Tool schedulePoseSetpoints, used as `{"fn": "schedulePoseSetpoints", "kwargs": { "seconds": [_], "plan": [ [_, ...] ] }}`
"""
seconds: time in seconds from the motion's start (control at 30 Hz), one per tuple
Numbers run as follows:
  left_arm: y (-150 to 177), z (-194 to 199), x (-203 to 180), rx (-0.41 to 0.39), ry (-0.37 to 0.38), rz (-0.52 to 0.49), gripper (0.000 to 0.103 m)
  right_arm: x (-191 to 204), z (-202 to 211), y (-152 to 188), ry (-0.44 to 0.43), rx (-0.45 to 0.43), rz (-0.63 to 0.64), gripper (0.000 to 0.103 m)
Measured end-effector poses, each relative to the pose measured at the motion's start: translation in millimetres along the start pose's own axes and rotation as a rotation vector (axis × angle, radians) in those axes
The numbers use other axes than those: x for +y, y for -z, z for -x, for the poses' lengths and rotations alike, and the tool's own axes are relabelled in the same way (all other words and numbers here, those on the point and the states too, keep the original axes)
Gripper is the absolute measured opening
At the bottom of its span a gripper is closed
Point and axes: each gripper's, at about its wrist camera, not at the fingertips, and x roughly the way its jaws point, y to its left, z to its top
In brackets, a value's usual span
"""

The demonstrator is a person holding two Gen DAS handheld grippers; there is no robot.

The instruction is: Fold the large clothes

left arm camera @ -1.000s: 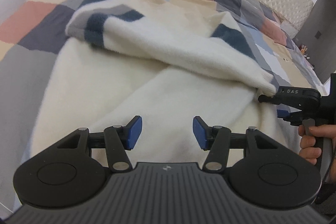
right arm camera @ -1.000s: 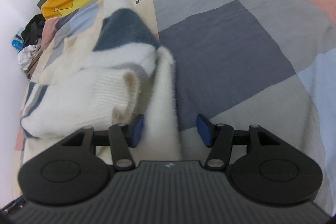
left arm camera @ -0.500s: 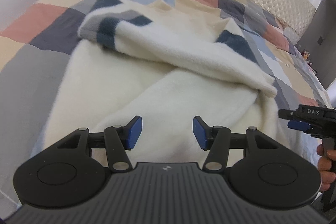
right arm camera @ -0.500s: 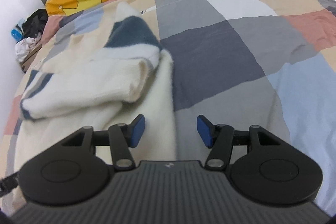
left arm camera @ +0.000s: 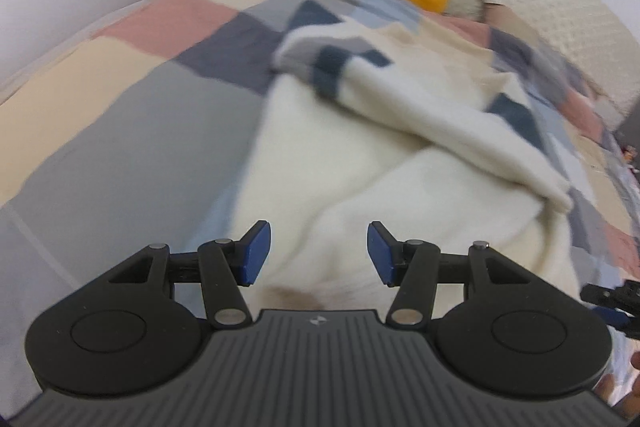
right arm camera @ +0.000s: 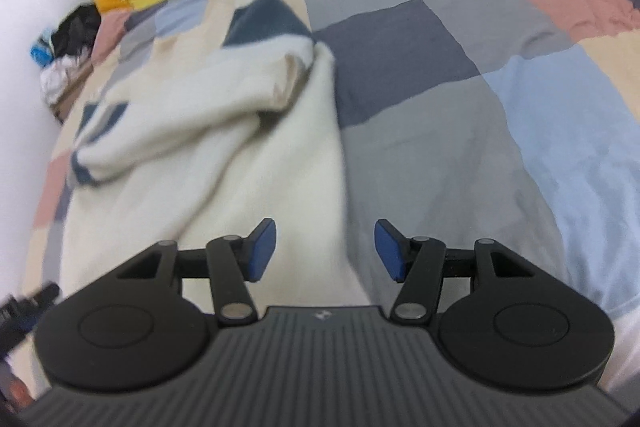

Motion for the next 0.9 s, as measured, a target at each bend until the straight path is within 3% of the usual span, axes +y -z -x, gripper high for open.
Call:
{"fn": "schedulePoseSetpoints", "kwargs": {
  "seconds": [0.13, 0.23, 0.4, 0.5, 0.67, 0.9],
  "plan": [
    [-0.2, 7.5, 24.9, 0.033, -0.046, 0.108, 0.060, -5.9, 0.7, 2.1, 0.005, 0.026, -0.019, 0.071],
    [-2.8, 7.2, 42.6, 0.075, -0.035, 0.187, 0.060, -10.1, -4.8, 0.3, -0.004, 0.079, -0.049, 0.070],
    [-15.6, 11.8, 51.5, 0.111, -0.014, 0.186, 0.060, -9.4, -6.6, -9.6, -0.093, 0.169, -0.062, 0.070],
    [-24.4, 13.8, 62.2, 0.160, 0.046, 0.185, 0.060, -10.7, -9.4, -18.9, -0.167, 0.255, -0.049, 0.070],
    [-26.7, 10.7, 84.4, 0.304, 0.154, 0.150, 0.060, -11.7, -2.9, -35.8, -0.189, 0.310, 0.046, 0.070],
    [-20.7, -2.4, 110.1, 0.399, 0.231, 0.189, 0.060, -10.9, 4.2, -47.8, -0.228, 0.427, 0.301, 0.070]
  ]
}}
